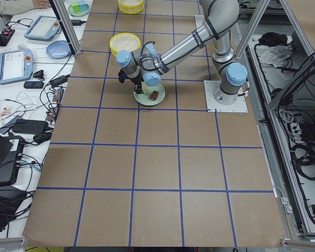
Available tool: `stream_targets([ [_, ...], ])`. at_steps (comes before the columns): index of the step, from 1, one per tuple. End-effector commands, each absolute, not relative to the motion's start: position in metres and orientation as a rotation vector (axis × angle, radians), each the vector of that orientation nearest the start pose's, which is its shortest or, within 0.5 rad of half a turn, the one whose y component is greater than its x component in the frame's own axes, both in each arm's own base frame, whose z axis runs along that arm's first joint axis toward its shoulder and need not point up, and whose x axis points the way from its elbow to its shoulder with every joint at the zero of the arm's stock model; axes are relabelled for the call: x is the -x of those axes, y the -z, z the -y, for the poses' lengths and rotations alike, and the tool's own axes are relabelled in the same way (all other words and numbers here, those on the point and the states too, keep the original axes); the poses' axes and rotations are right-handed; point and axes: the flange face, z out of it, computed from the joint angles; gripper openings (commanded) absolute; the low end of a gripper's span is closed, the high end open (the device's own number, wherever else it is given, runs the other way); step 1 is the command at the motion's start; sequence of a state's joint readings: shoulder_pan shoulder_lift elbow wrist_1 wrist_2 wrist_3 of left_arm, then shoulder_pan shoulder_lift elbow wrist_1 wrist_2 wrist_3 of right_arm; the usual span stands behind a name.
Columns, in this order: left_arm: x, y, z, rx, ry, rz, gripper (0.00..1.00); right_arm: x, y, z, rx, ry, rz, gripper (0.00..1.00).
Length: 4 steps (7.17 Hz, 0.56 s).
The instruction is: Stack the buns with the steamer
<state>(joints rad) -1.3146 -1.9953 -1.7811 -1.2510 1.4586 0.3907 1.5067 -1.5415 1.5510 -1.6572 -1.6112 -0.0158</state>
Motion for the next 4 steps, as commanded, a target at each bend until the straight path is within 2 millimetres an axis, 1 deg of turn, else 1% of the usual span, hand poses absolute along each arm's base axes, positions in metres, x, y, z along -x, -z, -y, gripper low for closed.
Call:
stream_targets([
  [1, -0.002, -0.186, 0.573, -0.2, -0.47, -3.304, 0.08, -0.03, -0.463, 0.563, 0.039, 0.17, -3.199, 1.0],
  [2, -0.003, -0.188, 0.576, -0.201, -0.453, -3.303, 0.0, 0.022, -0.445, 0.575, 0.04, 0.132, -3.191, 1.0],
  [3, -0.006, -0.196, 0.581, -0.18, -0.414, -3.302, 0.0, 0.073, -0.421, 0.591, 0.04, 0.126, -3.19, 1.0],
  [4, -0.008, -0.219, 0.593, -0.106, -0.326, -3.294, 0.0, 0.129, -0.397, 0.616, 0.111, 0.281, -3.227, 1.0],
])
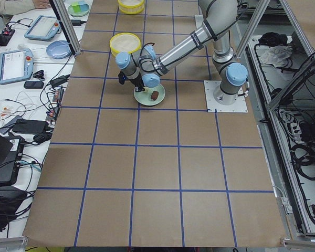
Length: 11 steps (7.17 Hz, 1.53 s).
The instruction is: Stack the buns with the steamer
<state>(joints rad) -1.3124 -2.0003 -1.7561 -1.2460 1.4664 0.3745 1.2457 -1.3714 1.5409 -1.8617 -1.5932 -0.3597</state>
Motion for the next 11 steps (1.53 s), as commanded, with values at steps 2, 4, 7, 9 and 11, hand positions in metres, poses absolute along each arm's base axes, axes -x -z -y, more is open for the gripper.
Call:
stream_targets([
  [2, -0.011, -0.279, 0.628, 0.149, -0.115, -3.275, 0.0, 0.212, -0.368, 0.629, 0.137, 0.308, -3.194, 1.0],
  [4, 0.024, -0.301, 0.64, 0.607, -0.05, -3.376, 0.0, 0.275, -0.325, 0.639, 0.168, 0.285, -3.137, 1.0],
  [7, 0.155, -0.3, 0.641, 1.055, 0.064, -3.305, 0.0, 0.312, -0.254, 0.641, 0.174, 0.198, -3.081, 0.96],
  [9, 0.204, -0.293, 0.643, 1.324, 0.082, -3.312, 0.0, 0.32, -0.242, 0.644, 0.163, 0.22, -3.102, 0.89],
  [11, 0.24, -0.271, 0.641, 1.372, 0.019, -3.337, 0.0, 0.329, -0.237, 0.64, 0.157, 0.209, -3.104, 0.79],
])
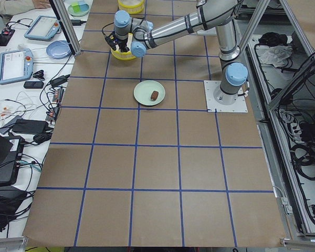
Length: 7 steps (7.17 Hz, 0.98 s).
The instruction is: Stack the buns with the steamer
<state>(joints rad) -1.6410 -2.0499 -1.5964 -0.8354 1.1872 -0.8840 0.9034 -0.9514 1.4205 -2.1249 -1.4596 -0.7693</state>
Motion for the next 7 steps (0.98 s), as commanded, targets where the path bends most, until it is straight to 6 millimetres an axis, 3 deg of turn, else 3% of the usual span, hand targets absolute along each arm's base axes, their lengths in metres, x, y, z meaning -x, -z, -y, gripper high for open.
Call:
stream_targets([
  [1, 0.25, -0.259, 0.641, 1.353, -0.006, -3.341, 0.0, 0.33, -0.226, 0.641, 0.158, 0.189, -3.096, 0.73],
  [4, 0.266, -0.232, 0.638, 1.313, -0.05, -3.346, 0.0, 0.331, -0.224, 0.64, 0.174, 0.181, -3.098, 0.44],
  [5, 0.266, -0.232, 0.638, 1.306, -0.05, -3.347, 0.55, 0.332, -0.225, 0.639, 0.174, 0.171, -3.109, 0.29],
  [6, 0.266, -0.232, 0.638, 1.297, -0.043, -3.352, 0.76, 0.332, -0.225, 0.639, 0.174, 0.169, -3.11, 0.22],
  [7, 0.266, -0.236, 0.638, 1.298, -0.029, -3.356, 0.82, 0.333, -0.225, 0.638, 0.167, 0.167, -3.109, 0.14],
])
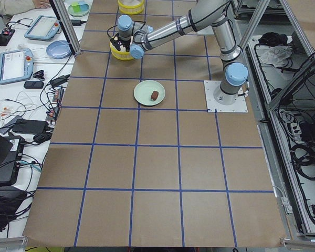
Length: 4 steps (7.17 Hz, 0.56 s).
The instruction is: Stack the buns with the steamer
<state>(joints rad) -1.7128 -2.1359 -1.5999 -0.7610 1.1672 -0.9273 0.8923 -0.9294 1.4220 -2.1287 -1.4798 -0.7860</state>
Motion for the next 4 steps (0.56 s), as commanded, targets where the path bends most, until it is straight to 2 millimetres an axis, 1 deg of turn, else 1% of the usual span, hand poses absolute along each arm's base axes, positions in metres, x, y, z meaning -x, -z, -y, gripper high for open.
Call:
stream_targets([
  [1, 0.266, -0.244, 0.638, 1.302, -0.013, -3.363, 0.85, 0.332, -0.227, 0.639, 0.151, 0.169, -3.113, 0.03],
  [2, 0.266, -0.272, 0.639, 1.275, 0.063, -3.394, 0.87, 0.333, -0.229, 0.638, 0.146, 0.172, -3.113, 0.01],
  [3, 0.257, -0.294, 0.642, 1.173, 0.167, -3.435, 0.95, 0.331, -0.233, 0.638, 0.146, 0.178, -3.113, 0.0],
  [4, 0.22, -0.307, 0.65, 0.881, 0.282, -3.494, 1.0, 0.329, -0.241, 0.636, 0.142, 0.186, -3.113, 0.0],
])
